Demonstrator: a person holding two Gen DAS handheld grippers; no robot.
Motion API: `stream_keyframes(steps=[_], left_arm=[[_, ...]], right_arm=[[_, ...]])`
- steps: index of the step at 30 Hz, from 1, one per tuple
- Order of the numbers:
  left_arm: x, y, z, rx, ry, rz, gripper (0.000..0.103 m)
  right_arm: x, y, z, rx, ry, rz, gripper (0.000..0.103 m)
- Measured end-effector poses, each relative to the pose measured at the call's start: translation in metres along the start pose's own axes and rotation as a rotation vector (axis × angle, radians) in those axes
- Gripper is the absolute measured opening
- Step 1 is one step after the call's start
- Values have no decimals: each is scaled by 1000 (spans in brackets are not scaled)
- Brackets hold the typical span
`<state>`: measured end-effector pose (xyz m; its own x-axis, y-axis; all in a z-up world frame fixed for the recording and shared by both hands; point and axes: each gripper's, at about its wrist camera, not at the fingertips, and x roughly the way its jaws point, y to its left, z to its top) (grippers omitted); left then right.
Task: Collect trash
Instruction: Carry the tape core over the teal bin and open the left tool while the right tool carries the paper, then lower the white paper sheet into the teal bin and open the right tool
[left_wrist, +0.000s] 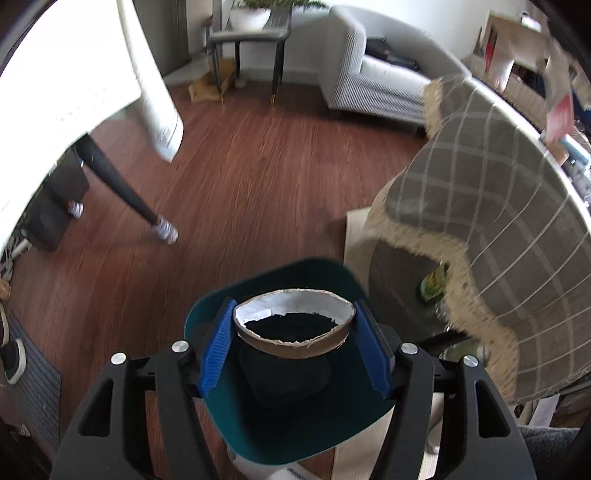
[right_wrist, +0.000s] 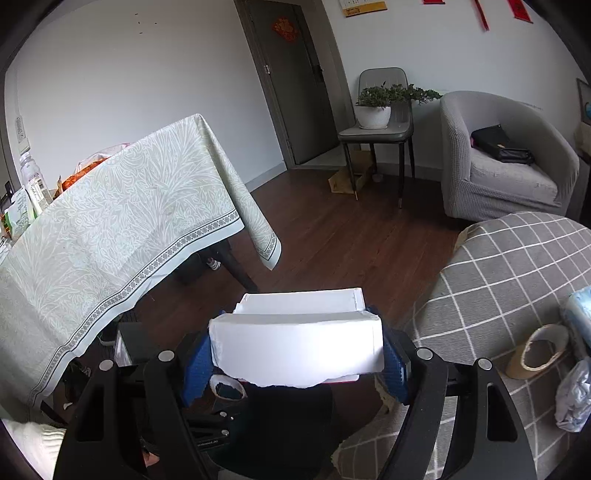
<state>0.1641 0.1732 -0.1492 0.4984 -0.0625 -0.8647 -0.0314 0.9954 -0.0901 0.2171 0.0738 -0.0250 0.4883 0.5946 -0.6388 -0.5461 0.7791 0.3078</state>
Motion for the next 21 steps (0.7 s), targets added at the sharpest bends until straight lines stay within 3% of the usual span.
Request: stream_keyframes(steps=[4, 9, 12, 17, 21], left_arm=[[20, 14, -19, -17, 82, 6, 66], [37, 26, -35, -35, 130, 12, 67], [42, 31, -40, -33, 164, 6, 75], [38, 31, -43, -22, 157, 19, 80], [25, 41, -39, -40, 104, 5, 80]], right_arm=[[23, 12, -3, -11, 42, 8, 76], [52, 24, -12, -30, 105, 4, 76], [65, 27, -16, -39, 139, 1, 76], [83, 26, -22, -28, 185, -8, 76], [97, 27, -29, -38, 225, -18, 76]])
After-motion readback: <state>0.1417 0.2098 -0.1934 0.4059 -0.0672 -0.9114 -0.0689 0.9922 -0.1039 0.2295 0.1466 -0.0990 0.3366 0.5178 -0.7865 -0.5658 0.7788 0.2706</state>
